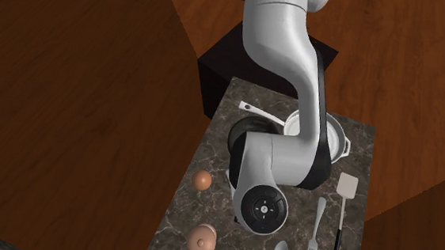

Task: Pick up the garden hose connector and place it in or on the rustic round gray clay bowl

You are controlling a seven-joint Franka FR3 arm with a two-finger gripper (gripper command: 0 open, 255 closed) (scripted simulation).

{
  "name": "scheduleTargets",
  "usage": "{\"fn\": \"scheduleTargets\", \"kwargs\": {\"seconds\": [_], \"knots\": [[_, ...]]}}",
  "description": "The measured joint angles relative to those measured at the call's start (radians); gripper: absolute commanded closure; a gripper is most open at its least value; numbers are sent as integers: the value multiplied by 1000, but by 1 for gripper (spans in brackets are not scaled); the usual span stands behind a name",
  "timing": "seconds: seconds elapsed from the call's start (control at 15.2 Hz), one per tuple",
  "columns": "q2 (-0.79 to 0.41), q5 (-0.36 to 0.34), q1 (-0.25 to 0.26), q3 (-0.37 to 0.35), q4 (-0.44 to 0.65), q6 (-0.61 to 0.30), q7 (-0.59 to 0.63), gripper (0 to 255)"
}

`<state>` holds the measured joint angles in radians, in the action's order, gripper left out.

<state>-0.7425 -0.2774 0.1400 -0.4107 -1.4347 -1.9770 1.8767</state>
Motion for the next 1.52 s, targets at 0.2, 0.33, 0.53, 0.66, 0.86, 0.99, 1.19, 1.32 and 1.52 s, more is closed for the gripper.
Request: {"fn": "scheduleTargets", "kwargs": {"seconds": [0.2,0.33,0.53,0.66,0.86,0.99,1.19,1.32,1.52], "knots": [[21,8,-2,-6,8,28,-3,255],[35,12,-3,-10,13,46,-4,255],[49,18,-3,-14,30,76,-6,255],[57,22,-4,-16,46,100,-12,255],[74,29,-6,-20,55,125,-14,255],[85,33,-7,-23,67,147,-17,255],[98,38,-6,-27,89,180,-20,255],[104,41,-4,-29,105,203,-20,255],[107,44,-1,-30,142,241,-25,255]]}}
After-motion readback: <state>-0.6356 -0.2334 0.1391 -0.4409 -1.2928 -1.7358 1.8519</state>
